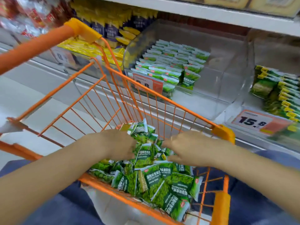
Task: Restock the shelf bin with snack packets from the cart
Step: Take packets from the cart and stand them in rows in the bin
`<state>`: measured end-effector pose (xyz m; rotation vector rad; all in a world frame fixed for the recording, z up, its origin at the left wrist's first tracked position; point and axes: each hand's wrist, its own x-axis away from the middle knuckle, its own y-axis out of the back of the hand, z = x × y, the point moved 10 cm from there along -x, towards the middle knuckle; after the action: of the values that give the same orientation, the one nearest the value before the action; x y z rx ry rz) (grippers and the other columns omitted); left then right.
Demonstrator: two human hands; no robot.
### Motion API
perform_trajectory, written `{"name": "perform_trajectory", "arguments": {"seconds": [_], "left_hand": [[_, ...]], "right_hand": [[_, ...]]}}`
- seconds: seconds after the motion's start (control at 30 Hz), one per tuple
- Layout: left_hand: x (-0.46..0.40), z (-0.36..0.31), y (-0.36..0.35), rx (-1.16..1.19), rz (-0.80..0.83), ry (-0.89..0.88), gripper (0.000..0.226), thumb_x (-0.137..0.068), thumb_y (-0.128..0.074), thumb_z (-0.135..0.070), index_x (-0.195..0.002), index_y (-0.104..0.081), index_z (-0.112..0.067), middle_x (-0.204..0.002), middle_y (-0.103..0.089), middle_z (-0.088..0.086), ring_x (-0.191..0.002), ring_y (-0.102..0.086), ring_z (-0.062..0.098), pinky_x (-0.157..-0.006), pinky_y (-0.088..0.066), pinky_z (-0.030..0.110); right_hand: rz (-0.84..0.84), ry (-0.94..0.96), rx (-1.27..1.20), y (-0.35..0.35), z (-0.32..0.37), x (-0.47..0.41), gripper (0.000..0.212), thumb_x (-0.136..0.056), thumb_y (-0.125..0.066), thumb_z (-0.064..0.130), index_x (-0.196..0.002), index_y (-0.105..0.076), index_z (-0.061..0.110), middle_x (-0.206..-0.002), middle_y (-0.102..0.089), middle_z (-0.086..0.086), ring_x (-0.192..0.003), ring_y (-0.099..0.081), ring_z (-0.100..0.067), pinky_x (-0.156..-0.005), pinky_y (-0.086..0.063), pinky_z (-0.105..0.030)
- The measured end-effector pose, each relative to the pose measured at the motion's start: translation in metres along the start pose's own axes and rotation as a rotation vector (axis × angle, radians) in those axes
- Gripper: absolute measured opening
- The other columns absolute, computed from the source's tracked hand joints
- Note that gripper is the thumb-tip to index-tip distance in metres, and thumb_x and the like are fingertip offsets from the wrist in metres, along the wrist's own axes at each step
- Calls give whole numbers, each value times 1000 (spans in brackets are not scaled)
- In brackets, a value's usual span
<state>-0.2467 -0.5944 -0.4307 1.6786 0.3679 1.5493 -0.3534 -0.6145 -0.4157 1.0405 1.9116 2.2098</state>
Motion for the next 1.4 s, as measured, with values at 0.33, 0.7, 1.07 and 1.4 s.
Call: {"name": "perform_trajectory", "arguments": {"seconds": [0.33,0.7,1.07,1.4], "left_hand": [[1,81,-11,87,-24,280,32,-102,-38,-23,-131,-50,-15,-128,-56,7,-105,-56,23,-84,-47,35],[18,103,29,428,-454,410,46,-103,-26,-45,-113,-57,-13,-99,-62,3,-95,-59,26,-78,-47,37],[48,72,73,1679,-665,-123,25,-87,-57,-39,-93,-69,-19,-79,-76,0,-77,-73,21,-67,-58,23],[41,23,154,1485,-890,-253,6,-89,-64,-17,-89,-69,-19,-74,-75,3,-73,-71,11,-69,-59,27]], "right_hand": [[30,-119,-293,-11,36,-102,48,-98,-45,43,-131,-43,8,-97,-57,-10,-87,-58,-29,-61,-43,-34],[-230,-322,-866,31,-3,-93,33,-82,-74,31,-109,-71,12,-109,-69,2,-92,-62,-11,-75,-43,-23],[-738,-180,-1663,88,-51,7,11,-80,-68,12,-87,-72,18,-66,-69,5,-50,-58,-4,-49,-46,-15],[-1047,-307,-1487,96,-107,83,22,-80,-67,23,-99,-68,12,-79,-70,-1,-63,-65,-8,-55,-52,-20]]}}
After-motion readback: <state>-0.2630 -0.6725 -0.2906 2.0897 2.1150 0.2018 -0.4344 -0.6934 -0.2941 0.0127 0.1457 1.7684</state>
